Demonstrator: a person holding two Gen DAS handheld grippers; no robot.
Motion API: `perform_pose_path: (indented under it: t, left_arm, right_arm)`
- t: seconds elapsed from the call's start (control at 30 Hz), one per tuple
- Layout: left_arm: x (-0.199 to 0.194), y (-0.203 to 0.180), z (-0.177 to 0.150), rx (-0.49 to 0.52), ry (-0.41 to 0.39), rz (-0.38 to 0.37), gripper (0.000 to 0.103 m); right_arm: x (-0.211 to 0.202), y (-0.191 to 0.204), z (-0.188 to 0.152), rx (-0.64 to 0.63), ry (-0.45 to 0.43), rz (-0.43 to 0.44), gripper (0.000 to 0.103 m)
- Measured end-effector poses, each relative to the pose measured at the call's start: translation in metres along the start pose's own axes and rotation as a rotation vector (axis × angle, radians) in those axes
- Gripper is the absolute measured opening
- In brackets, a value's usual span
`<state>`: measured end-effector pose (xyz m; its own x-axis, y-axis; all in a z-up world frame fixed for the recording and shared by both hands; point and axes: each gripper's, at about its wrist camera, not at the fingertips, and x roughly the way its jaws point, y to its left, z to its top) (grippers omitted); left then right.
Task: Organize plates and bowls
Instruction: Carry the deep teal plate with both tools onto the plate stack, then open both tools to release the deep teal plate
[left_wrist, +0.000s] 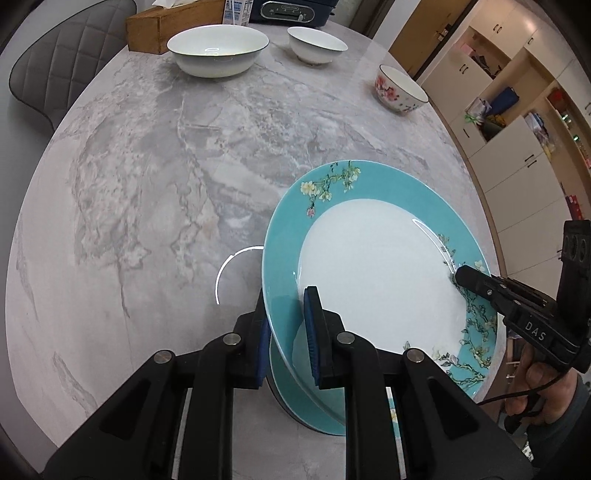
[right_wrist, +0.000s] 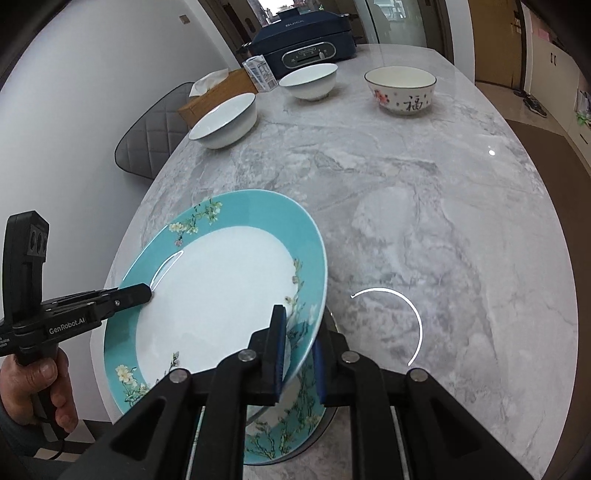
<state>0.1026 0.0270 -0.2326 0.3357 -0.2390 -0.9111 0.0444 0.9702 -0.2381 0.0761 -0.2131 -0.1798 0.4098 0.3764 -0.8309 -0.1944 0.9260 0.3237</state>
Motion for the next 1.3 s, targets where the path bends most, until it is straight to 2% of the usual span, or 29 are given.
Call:
perform_pose_path:
  t: [0.2, 0.4, 0.8, 0.93, 0.97, 1.0, 1.03, 1.07, 1.1, 1.17, 1.23, 1.3]
  left_arm:
    - [0.01, 0.0, -0.022, 0.015, 0.004, 0.008, 0.016]
    - [0.016, -0.002, -0.029, 0.044, 0.012, 0.02, 0.016]
    - [0.031, -0.001, -0.043, 0.091, 0.035, 0.045, 0.018]
    - [0.029, -0.001, -0.043, 0.099, 0.024, 0.047, 0.018]
    - [0.029, -0.001, -0.042, 0.098, 0.024, 0.044, 0.019]
    - [0.027, 0.0, -0.042, 0.093, 0.021, 0.038, 0.023]
    - [0.024, 0.001, -0.041, 0.087, 0.013, 0.036, 0.027]
    - [0.022, 0.001, -0.04, 0.08, 0.006, 0.034, 0.041]
    - [0.018, 0.003, -0.038, 0.072, -0.002, 0.022, 0.059]
    - [0.009, 0.006, -0.035, 0.053, -0.026, 0.003, 0.065]
    - [0.0, 0.01, -0.03, 0.035, -0.036, -0.004, 0.068]
    - [-0.012, 0.016, -0.024, 0.006, -0.064, -0.004, 0.079]
  right_arm:
    - [0.004, 0.002, -0.024, -0.017, 0.002, -0.034, 0.015]
    - [0.008, 0.002, -0.04, -0.038, -0.005, -0.065, 0.015]
    - [0.016, 0.008, -0.055, -0.115, -0.001, -0.146, 0.02]
    - [0.015, 0.011, -0.055, -0.137, -0.001, -0.173, 0.025]
    - [0.015, 0.011, -0.054, -0.138, -0.002, -0.173, 0.033]
    - [0.013, 0.011, -0.054, -0.136, -0.007, -0.174, 0.038]
    - [0.012, 0.011, -0.053, -0.134, -0.014, -0.173, 0.05]
    - [0.009, 0.012, -0.052, -0.133, -0.024, -0.165, 0.058]
    - [0.006, 0.012, -0.051, -0.131, -0.033, -0.16, 0.061]
    - [-0.002, 0.011, -0.049, -0.128, -0.053, -0.15, 0.074]
    - [-0.011, 0.01, -0.045, -0.121, -0.076, -0.153, 0.08]
    - [-0.019, 0.006, -0.039, -0.106, -0.096, -0.153, 0.084]
